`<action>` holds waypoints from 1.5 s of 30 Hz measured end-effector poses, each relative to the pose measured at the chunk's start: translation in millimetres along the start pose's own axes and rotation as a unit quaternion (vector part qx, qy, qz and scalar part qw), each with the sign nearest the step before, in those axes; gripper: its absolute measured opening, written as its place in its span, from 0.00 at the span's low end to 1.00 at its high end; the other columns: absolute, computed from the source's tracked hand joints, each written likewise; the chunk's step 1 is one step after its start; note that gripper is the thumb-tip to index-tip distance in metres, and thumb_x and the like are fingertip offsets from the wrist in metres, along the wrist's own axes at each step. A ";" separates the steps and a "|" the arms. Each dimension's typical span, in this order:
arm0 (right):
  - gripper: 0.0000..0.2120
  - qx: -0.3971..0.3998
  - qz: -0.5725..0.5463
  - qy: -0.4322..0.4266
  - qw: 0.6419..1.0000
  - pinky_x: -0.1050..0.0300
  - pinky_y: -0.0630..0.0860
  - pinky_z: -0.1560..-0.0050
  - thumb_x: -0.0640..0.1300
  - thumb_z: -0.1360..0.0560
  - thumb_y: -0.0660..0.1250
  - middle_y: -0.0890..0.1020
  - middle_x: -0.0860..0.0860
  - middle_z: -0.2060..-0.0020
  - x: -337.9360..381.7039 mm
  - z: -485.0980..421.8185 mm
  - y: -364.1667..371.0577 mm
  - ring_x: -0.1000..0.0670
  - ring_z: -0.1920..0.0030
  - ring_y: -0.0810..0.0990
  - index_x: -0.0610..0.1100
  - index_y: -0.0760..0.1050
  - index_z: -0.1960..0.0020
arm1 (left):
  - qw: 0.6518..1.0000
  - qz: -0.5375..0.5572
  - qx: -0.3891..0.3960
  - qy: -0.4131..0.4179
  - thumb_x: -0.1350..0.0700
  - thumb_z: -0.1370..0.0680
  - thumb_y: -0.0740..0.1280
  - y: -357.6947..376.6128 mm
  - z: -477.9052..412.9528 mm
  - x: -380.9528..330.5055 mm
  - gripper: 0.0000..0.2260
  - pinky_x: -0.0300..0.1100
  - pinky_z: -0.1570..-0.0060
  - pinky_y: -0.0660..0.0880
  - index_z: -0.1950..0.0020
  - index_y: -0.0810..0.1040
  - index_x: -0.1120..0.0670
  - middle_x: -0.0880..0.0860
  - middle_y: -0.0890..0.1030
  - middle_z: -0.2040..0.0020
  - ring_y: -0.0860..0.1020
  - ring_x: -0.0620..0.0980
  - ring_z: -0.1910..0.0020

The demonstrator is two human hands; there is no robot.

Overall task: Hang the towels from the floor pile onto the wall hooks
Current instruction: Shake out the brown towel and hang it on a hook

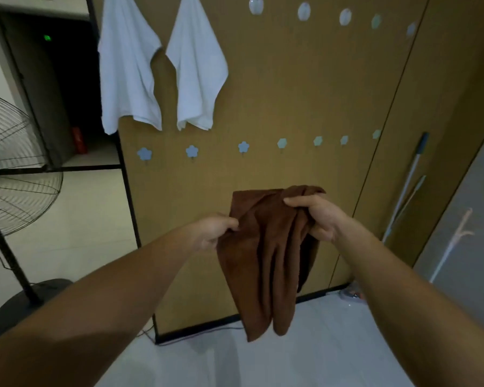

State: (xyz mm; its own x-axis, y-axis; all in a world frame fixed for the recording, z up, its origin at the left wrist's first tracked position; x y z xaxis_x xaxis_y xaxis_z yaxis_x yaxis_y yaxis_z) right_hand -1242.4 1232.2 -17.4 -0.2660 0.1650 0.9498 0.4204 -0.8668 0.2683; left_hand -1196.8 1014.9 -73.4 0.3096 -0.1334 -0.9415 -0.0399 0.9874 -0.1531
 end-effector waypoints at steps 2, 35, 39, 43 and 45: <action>0.08 -0.021 0.079 0.049 0.995 0.54 0.83 0.59 0.34 0.22 0.62 0.84 0.39 0.54 1.1 -1.7 -4.7 0.43 0.57 0.85 0.31 0.77 0.47 | 0.992 -0.078 -0.103 0.005 0.63 0.23 0.63 -38.6 -2.9 6.8 0.07 0.56 0.45 0.77 0.52 0.79 0.65 0.63 0.81 0.50 0.80 0.59 0.53; 0.05 -0.176 0.079 0.019 0.981 0.66 0.61 0.84 0.43 0.21 0.65 0.75 0.52 0.66 -18.1 -89.0 13.3 0.56 0.73 0.72 0.43 0.75 0.55 | 0.960 0.041 -0.278 -0.002 0.48 0.22 0.66 -192.1 -47.4 -6.7 0.10 0.42 0.63 0.72 0.57 0.75 0.54 0.53 0.77 0.58 0.74 0.50 0.62; 0.03 -0.165 0.053 0.027 0.985 0.66 0.61 0.84 0.41 0.22 0.66 0.76 0.50 0.63 -21.5 -106.1 8.8 0.54 0.68 0.72 0.42 0.76 0.54 | 0.947 0.064 -0.315 -0.009 0.51 0.26 0.71 -199.9 -42.3 -2.9 0.10 0.47 0.56 0.71 0.52 0.76 0.56 0.52 0.77 0.60 0.74 0.50 0.63; 0.08 -0.176 0.026 0.014 0.984 0.63 0.70 0.76 0.40 0.25 0.70 0.78 0.47 0.57 -25.5 -117.5 2.4 0.53 0.65 0.75 0.38 0.76 0.48 | 0.928 0.079 -0.363 -0.012 0.52 0.27 0.73 -199.0 -32.8 2.3 0.11 0.44 0.63 0.70 0.54 0.75 0.57 0.54 0.77 0.60 0.74 0.51 0.63; 0.11 -0.179 0.019 -0.010 0.984 0.62 0.72 0.73 0.39 0.26 0.71 0.76 0.46 0.54 -27.8 -122.5 -0.5 0.52 0.63 0.75 0.38 0.74 0.46 | 0.919 0.088 -0.383 -0.011 0.53 0.27 0.73 -195.7 -28.6 4.6 0.11 0.42 0.67 0.69 0.55 0.75 0.58 0.54 0.77 0.61 0.74 0.50 0.65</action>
State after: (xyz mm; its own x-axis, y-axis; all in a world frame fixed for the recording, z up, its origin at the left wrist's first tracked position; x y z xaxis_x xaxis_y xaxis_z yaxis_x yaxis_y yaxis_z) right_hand -1341.5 1170.4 -63.7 -0.2370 0.1352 0.9621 0.0957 -0.9822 0.1616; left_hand -1214.8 818.6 -56.3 0.2520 0.0329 -0.9672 -0.7462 0.6429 -0.1726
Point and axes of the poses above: each hand's wrist, its own z-axis away from the middle knuckle, its own y-axis out of the palm, x = y × z, the point moved 1 cm from there along -z, towards the middle knuckle
